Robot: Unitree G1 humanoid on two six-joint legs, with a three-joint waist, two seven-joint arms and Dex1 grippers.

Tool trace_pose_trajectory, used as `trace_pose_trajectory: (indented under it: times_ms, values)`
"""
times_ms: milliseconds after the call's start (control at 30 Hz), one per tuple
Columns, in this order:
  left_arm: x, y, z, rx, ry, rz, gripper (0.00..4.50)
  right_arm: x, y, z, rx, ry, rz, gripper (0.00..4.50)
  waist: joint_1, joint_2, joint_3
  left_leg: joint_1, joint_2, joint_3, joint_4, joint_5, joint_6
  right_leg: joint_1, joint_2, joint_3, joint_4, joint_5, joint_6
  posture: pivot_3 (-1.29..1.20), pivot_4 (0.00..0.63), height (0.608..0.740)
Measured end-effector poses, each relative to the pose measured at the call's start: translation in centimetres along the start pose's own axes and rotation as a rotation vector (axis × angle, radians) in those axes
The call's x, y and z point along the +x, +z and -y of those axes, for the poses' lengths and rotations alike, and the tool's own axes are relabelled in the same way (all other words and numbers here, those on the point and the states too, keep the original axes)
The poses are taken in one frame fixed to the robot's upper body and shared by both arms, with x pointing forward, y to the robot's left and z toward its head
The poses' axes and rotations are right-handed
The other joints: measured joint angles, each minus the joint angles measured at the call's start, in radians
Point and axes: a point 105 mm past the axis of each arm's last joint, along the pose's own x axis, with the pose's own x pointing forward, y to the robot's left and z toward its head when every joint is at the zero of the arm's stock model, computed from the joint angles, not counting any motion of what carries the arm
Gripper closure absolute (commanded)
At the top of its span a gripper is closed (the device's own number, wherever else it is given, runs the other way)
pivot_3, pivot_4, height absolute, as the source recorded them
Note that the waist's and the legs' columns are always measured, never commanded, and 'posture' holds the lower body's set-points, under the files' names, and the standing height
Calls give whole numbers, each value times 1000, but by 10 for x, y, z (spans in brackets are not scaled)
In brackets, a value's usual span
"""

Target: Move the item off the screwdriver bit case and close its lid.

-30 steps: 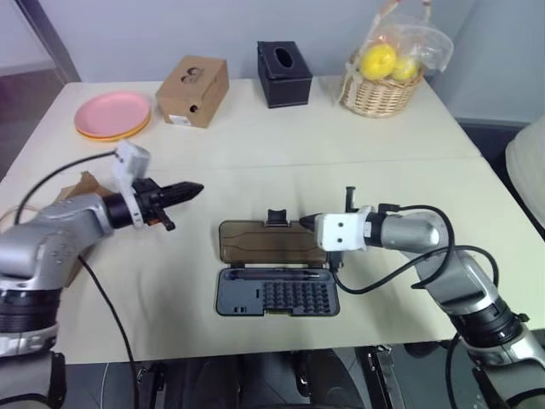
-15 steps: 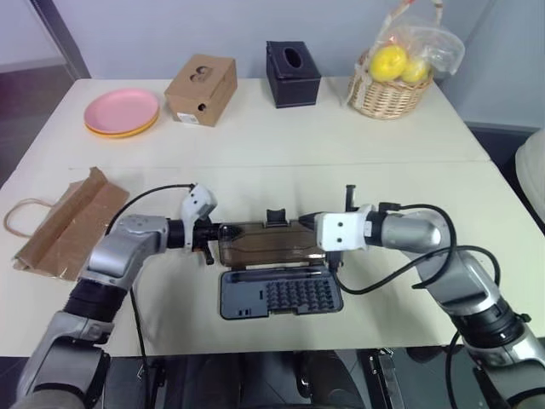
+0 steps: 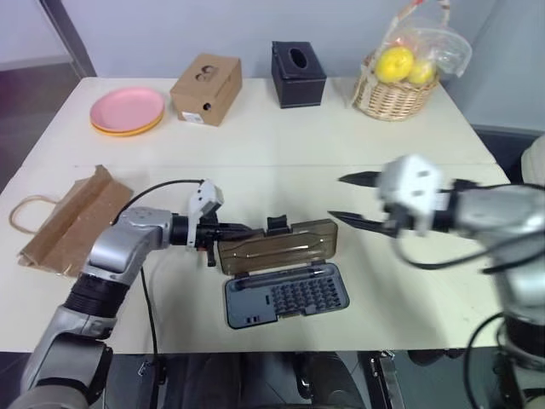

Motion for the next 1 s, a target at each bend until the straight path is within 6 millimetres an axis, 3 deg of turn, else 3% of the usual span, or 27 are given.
trace_pose_trajectory:
  times_ms: [133, 233, 367, 467, 500, 700, 833, 1000]
  values:
    - [6, 20, 21, 7, -126, 26, 4500, -15, -15, -42, 195, 137, -17, 4447, 4, 0, 0, 0, 0, 1, 0, 0, 0, 0, 1, 0, 0, 0, 0, 0, 150, 740]
    - [1, 28, 53, 44, -287, -23, 4500, -14, -31, -76, 273, 213, -68, 4485, -7, 0, 0, 1, 1, 2, 0, 0, 0, 1, 2, 0, 0, 0, 0, 0, 150, 740]
    - [2, 4, 67, 81, -368, -148, 4500, -5, -47, -102, 326, 244, -99, 4485, -19, 1, -1, 4, 0, 3, 0, 0, 0, 2, 2, 2, 2, -2, 1, 0, 150, 740]
    - [9, -29, 48, 112, -297, -248, 4500, 9, -59, -116, 317, 260, -123, 4485, -20, 0, -1, 5, 0, 3, 1, 1, -1, 3, 3, 2, 2, -3, -2, 0, 150, 740]
    - [11, -32, 41, 120, -269, -244, 4500, 13, -61, -117, 302, 256, -122, 4485, -19, 0, -1, 4, 0, 3, 3, 1, -1, 3, 3, 2, 2, -3, -2, 0, 150, 740]
    - [25, -12, -10, 182, -91, -188, 4500, 44, -73, -128, 256, 284, -98, 4485, -17, -2, -1, -1, 0, 2, 13, -1, 2, 3, 2, 1, 3, -3, -2, 0, 150, 740]
    - [35, -8, -13, 197, -118, -181, 4500, 69, -82, -134, 231, 301, -95, 4485, -21, -2, -1, -1, 0, 2, 14, -1, 3, 3, 2, 2, 4, -3, -1, 0, 150, 740]
    - [45, -22, 2, 180, -248, -239, 4500, 97, -94, -120, 143, 222, -118, 4485, -19, -2, -2, -1, 0, 2, 14, -1, 3, 3, 3, 2, 5, -3, -2, 0, 150, 740]
